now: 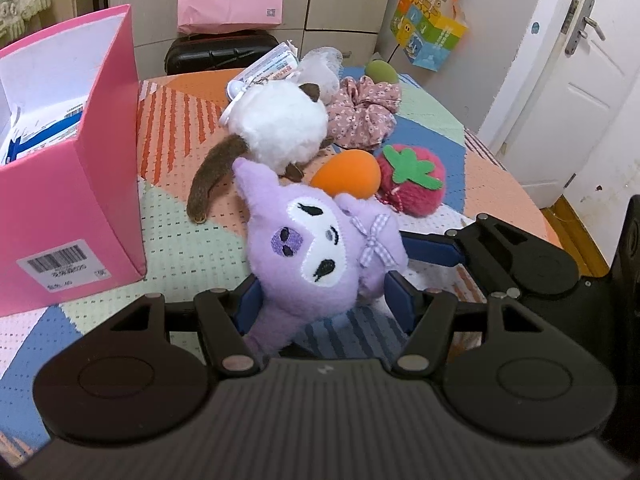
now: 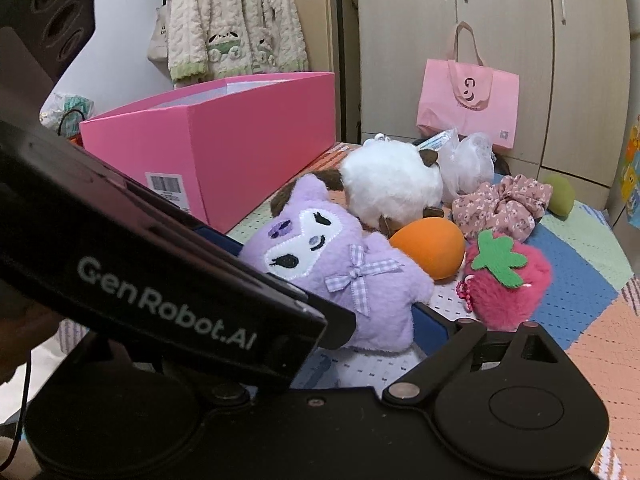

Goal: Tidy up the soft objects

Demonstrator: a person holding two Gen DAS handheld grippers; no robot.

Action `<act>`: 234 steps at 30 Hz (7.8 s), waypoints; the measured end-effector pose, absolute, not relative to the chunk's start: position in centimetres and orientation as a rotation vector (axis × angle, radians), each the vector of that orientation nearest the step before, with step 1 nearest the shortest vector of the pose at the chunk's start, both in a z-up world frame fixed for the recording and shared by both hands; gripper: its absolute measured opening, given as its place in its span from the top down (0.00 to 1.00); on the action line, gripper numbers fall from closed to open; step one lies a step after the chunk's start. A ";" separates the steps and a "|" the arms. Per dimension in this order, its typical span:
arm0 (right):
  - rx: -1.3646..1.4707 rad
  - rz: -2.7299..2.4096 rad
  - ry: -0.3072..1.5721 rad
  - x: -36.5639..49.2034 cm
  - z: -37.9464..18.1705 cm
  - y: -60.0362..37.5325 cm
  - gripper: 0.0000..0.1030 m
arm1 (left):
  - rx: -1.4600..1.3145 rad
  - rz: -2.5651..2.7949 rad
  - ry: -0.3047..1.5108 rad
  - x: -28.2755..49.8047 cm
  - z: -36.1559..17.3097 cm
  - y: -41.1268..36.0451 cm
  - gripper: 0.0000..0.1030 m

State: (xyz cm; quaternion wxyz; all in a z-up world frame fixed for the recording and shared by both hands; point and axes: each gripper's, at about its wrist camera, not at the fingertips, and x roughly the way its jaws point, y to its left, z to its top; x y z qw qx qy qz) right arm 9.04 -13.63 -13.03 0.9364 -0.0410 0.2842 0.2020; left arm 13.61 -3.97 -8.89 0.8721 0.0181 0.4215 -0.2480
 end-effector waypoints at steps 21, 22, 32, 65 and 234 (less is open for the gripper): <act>-0.222 0.456 0.562 2.2 -8.0 -10.8 0.05 | -0.030 -0.565 0.892 7.0 -4.8 -0.4 0.39; -0.231 0.461 0.551 1.8 -7.7 -10.5 0.05 | -0.026 -0.558 0.883 6.5 -4.6 -0.2 0.39; -0.317 0.496 0.456 -0.1 -5.1 -6.8 0.04 | 0.034 -0.513 0.850 4.5 -1.3 2.4 0.39; -0.298 0.622 0.419 18.2 2.0 0.5 0.03 | -0.058 -0.421 0.743 20.0 5.5 11.9 0.39; 0.007 0.330 0.560 12.1 -13.0 -25.5 0.47 | -0.006 -0.475 0.733 17.0 -11.2 -8.7 0.52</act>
